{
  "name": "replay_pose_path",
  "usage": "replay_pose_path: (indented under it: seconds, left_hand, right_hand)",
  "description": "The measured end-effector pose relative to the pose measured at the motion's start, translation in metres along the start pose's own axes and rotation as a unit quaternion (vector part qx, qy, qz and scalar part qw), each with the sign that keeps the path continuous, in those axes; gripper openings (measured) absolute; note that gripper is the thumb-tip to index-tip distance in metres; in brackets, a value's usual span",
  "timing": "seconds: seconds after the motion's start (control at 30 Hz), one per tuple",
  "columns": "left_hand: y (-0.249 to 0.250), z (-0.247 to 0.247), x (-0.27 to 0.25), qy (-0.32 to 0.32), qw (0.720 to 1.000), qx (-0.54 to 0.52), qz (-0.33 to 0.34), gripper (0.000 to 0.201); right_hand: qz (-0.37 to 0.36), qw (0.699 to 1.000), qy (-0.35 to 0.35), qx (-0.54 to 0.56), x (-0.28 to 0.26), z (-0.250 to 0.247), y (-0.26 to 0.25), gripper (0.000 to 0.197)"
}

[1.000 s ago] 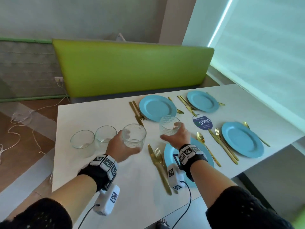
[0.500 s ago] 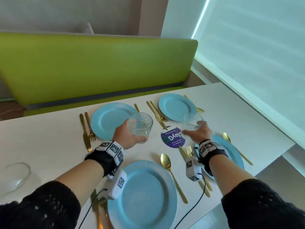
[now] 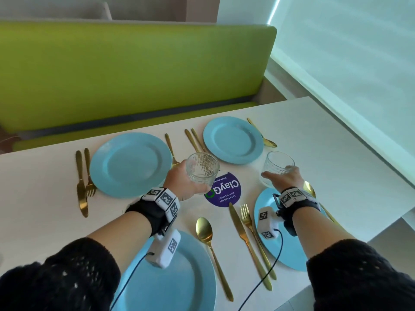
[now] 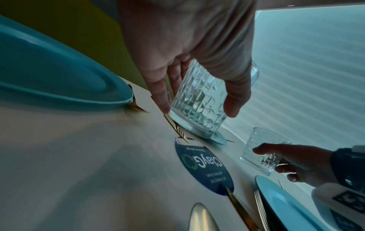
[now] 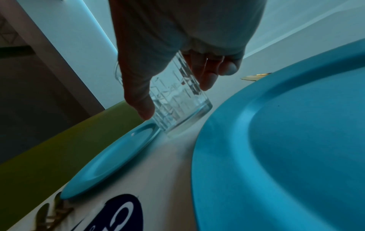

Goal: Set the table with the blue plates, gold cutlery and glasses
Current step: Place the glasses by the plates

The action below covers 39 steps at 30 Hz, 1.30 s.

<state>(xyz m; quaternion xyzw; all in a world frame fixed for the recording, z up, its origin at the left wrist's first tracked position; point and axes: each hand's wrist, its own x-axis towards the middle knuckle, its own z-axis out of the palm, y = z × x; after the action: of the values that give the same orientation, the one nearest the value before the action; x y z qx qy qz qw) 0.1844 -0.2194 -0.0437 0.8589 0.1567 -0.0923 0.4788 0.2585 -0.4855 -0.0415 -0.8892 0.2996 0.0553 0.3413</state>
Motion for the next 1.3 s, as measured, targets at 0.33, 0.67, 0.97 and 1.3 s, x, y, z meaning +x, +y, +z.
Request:
replay_pose_path:
  seconds: [0.33,0.67,0.97,1.3]
  left_hand:
    - [-0.003,0.013,0.010,-0.011,1.000,0.009,-0.006,0.088]
    - [-0.009,0.026,0.017,-0.027,1.000,-0.001,0.000,0.097]
    - [-0.009,0.038,0.022,-0.037,0.999,0.029,0.011,0.093]
    - [-0.002,0.053,0.027,-0.067,0.995,0.067,0.022,0.094]
  right_hand:
    - [0.014,1.000,0.017,0.011,0.014,0.010,-0.002,0.081]
    - [0.058,0.995,0.025,0.082,0.032,0.008,-0.010,0.085]
    - [0.061,0.992,0.036,0.105,0.037,0.010,-0.004,0.086]
    - [0.042,0.994,0.034,0.093,0.037,0.006,0.001,0.092]
